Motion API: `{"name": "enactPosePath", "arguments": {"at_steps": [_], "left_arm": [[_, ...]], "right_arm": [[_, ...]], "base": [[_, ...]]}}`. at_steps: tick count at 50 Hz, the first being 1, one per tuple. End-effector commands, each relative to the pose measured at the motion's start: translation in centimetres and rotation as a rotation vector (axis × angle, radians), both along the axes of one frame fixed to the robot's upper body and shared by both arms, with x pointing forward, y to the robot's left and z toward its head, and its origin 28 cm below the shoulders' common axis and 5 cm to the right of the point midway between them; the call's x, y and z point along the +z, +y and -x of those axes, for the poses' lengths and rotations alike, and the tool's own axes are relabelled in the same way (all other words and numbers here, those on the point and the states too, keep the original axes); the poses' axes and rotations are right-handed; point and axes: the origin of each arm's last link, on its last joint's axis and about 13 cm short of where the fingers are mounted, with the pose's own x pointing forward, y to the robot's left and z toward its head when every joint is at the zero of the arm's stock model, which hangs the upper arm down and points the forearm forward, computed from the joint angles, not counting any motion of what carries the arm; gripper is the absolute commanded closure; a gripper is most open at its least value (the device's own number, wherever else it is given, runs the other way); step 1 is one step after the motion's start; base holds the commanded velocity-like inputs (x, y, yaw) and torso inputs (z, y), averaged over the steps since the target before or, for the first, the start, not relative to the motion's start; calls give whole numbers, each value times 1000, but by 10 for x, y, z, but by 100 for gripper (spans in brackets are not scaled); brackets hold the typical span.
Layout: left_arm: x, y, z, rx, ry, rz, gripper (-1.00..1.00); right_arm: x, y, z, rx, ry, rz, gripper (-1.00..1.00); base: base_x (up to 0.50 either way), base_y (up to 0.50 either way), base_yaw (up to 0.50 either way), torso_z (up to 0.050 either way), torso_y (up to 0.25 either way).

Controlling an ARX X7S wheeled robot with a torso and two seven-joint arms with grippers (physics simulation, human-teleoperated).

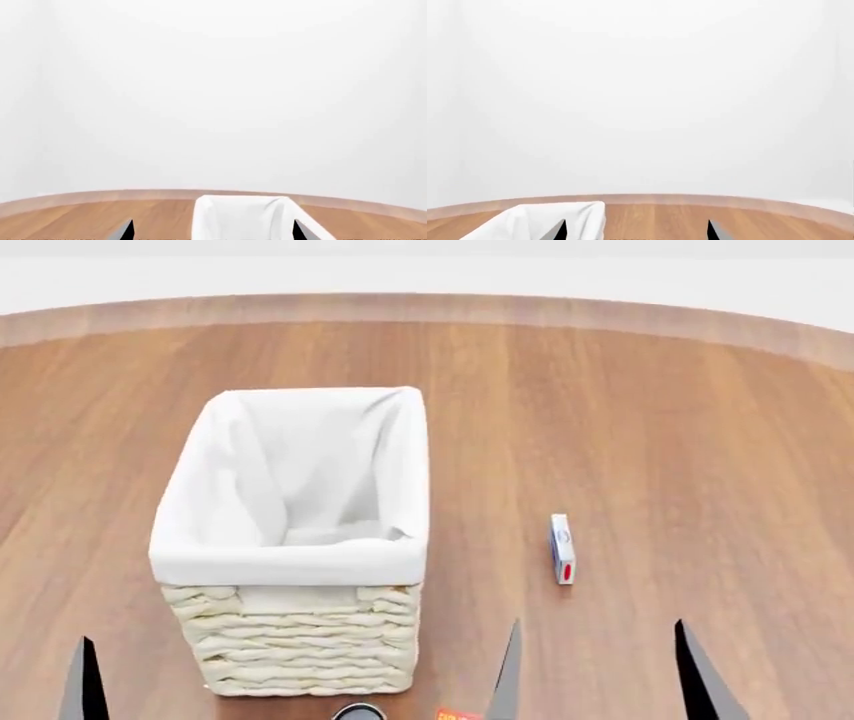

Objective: Pick up the alphabet soup and put it in the basket.

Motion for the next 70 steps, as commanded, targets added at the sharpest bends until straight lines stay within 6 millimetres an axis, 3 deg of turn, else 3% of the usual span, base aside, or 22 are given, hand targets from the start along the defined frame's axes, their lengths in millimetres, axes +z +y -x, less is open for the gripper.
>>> {"name": "enactPosePath", "arguments": {"at_steps": [1,34,63,70], "left_arm": [[-2,1,-1,12,10,2,-100],[-6,0,-3,-8,35,23,-100],[-9,-1,-6,1,46,13,-100],[-10,-1,-7,11,45,6,-100]], "right_arm": [[-2,-2,0,-7,15,-26,-100],[-6,0,1,1,15,-3,-100],[-5,-1,1,9,9,-14,-100],[9,-5,-1,29,-28,43,-100]], "base": [[0,0,0,0,0],[0,438,0,0,0],[0,49,0,0,0],[0,0,0,0,0]]}}
